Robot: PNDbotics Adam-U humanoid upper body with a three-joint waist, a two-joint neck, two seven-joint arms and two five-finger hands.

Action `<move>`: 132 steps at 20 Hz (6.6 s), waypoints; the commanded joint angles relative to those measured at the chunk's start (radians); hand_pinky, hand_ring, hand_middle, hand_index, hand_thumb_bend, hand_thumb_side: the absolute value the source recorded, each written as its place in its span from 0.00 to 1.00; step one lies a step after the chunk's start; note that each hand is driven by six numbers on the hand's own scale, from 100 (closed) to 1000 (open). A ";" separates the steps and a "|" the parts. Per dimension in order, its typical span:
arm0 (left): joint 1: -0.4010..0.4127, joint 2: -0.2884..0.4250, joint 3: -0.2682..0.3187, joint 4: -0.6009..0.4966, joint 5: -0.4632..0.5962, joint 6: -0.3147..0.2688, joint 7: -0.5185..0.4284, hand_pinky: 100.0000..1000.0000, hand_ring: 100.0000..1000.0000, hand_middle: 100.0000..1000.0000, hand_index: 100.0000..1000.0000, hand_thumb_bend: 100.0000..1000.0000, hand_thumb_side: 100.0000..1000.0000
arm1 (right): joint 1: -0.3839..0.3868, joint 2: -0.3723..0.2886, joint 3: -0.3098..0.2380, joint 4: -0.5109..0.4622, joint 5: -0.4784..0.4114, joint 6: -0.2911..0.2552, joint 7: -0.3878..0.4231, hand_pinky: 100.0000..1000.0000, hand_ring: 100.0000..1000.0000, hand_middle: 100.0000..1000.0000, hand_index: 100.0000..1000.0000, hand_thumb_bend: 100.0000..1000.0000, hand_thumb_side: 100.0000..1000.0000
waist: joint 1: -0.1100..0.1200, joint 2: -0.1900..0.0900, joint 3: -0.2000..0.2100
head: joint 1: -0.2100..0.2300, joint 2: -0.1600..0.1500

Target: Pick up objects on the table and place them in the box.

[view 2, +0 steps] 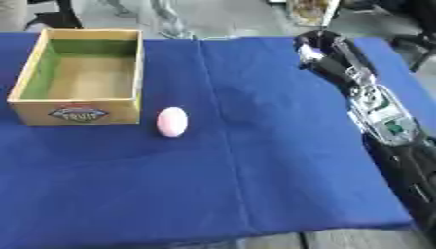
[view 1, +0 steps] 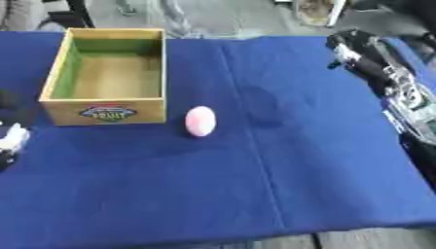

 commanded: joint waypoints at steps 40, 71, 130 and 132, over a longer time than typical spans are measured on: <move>-0.018 0.010 -0.015 -0.022 0.011 -0.003 -0.026 0.59 0.74 0.49 0.65 0.37 0.00 | -0.244 0.058 0.281 -0.066 0.522 -0.303 0.419 0.71 0.96 0.82 0.85 0.00 0.18 | 0.005 -0.013 0.041 | -0.039 0.006; -0.027 0.004 -0.022 -0.025 0.015 -0.001 -0.034 0.59 0.74 0.49 0.65 0.36 0.01 | -0.336 0.244 0.343 0.304 0.934 -0.434 0.397 0.83 0.99 0.86 0.90 0.00 0.42 | 0.011 0.003 0.075 | -0.059 0.006; -0.154 -0.002 -0.127 -0.069 0.072 0.012 -0.140 0.59 0.74 0.49 0.66 0.38 0.00 | -0.597 0.180 0.268 0.457 1.034 -0.251 0.131 0.95 0.99 0.91 0.90 0.00 0.40 | -0.047 0.030 0.405 | -0.233 -0.102; -0.152 -0.002 -0.126 -0.067 0.071 0.012 -0.139 0.59 0.74 0.49 0.66 0.38 0.00 | -0.591 0.185 0.259 0.441 1.070 -0.240 0.126 0.96 1.00 0.92 0.90 0.00 0.39 | -0.047 0.028 0.394 | -0.230 -0.101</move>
